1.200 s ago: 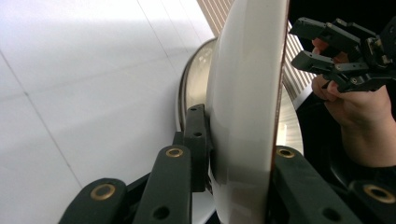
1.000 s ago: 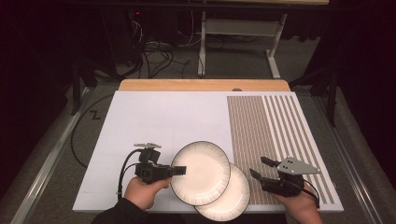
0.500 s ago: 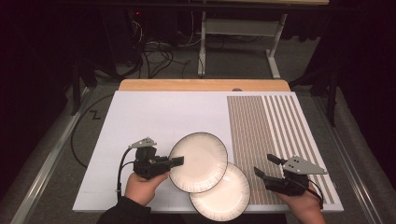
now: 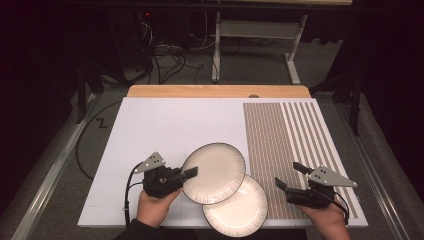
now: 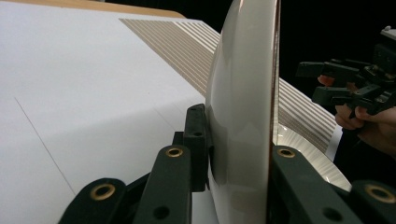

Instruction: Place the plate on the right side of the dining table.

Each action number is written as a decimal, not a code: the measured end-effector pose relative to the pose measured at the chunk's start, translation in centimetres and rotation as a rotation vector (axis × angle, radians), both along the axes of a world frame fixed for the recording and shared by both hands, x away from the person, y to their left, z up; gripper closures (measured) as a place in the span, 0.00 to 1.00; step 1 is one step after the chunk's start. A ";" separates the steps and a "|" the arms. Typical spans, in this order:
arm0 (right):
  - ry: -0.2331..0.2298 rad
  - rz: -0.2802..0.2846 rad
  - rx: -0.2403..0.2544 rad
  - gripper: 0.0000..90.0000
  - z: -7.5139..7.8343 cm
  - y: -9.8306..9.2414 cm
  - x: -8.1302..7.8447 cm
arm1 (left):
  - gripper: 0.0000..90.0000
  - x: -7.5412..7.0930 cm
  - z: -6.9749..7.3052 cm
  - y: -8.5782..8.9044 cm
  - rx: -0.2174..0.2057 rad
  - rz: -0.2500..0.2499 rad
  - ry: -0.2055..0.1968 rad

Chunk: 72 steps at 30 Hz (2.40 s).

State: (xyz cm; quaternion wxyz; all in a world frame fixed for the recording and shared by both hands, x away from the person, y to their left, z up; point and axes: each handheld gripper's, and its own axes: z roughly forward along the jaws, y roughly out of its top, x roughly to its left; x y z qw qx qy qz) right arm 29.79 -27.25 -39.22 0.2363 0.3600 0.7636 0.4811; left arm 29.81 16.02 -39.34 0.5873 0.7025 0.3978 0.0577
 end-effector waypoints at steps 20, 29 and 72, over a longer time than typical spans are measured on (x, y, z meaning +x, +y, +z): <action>-0.046 -0.025 0.033 0.01 0.4 0.5 -0.3 | 0.84 -0.7 0.0 0.1 0.054 -0.028 -0.080; -0.025 0.029 0.024 0.01 1.5 3.0 0.1 | 0.84 -0.9 0.0 0.2 0.056 -0.029 -0.093; 0.095 0.208 0.061 0.45 0.4 11.4 2.3 | 0.84 -1.0 -0.1 0.3 0.060 -0.026 -0.105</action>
